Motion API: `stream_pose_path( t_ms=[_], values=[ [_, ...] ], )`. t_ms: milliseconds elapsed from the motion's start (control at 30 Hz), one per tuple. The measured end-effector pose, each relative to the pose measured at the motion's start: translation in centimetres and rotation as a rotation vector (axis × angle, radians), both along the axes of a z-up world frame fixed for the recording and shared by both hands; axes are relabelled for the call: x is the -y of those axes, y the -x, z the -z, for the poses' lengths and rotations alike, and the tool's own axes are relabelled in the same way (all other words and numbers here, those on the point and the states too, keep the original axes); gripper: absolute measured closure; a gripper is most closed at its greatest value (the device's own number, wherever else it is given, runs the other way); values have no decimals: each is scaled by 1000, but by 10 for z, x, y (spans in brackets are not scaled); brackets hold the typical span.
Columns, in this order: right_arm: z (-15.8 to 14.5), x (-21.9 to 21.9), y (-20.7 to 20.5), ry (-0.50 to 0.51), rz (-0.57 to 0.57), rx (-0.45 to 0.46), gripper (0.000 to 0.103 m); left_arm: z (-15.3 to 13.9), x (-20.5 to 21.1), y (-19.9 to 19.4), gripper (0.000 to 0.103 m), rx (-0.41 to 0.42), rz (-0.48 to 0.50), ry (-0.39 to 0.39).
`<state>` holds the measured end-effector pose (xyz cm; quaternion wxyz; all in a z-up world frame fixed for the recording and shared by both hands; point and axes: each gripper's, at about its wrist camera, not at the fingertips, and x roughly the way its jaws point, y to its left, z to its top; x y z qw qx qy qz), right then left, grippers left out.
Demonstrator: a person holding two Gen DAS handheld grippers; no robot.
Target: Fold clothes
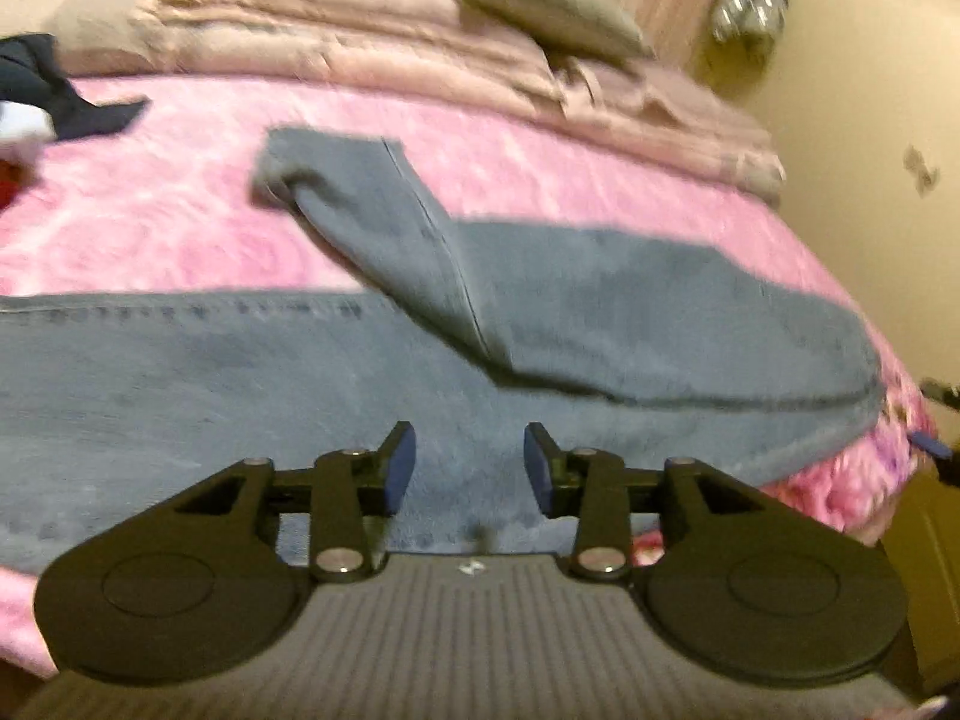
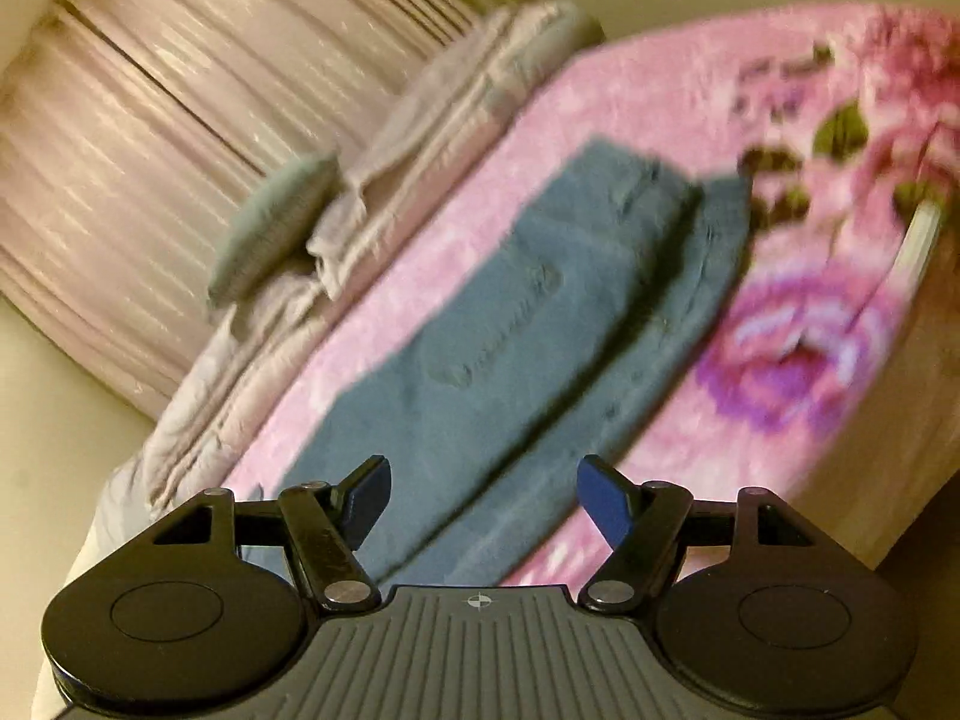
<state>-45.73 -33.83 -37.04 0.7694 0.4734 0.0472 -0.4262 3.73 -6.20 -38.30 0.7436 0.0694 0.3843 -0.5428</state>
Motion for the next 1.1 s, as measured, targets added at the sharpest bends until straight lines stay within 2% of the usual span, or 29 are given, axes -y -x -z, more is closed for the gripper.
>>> stream_pose_path(
  t_ms=[167, 200, 367, 600, 667, 700, 867, 900, 933, 967, 1000, 1067, 1100],
  values=[
    [-6, 19, 25, -36, 56, 80, 31, -13, 1, -2, 58, -96, -79, 23],
    [-5, 26, 28, -47, 60, 85, 31, -12, 7, -3, 55, -106, -94, 11],
    [10, 40, 41, -77, 87, 72, 31, 0, 48, -20, 54, -149, -171, -48],
    [37, 93, 48, -119, 136, 65, 31, 21, 105, -32, 54, -174, -220, -121],
    [43, 107, 49, -136, 148, 68, 39, 30, 114, -33, 56, -171, -239, -155],
    [47, 115, 50, -149, 148, 76, 45, 33, 116, -33, 56, -172, -245, -159],
    [61, 138, 55, -161, 168, 74, 46, 40, 118, -31, 57, -153, -256, -135],
    [64, 142, 56, -165, 169, 87, 55, 40, 120, -31, 61, -150, -252, -129],
    [68, 147, 57, -170, 169, 100, 70, 40, 121, -31, 64, -147, -249, -123],
    [72, 152, 57, -182, 169, 111, 74, 40, 123, -31, 77, -144, -245, -117],
    [76, 156, 57, -202, 173, 105, 85, 39, 125, -31, 86, -131, -231, -112],
    [75, 159, 57, -201, 178, 90, 93, 31, 121, -24, 96, -74, -214, -88],
    [70, 157, 58, -175, 175, 94, 97, 27, 119, -21, 98, -46, -205, -76]
  ],
)
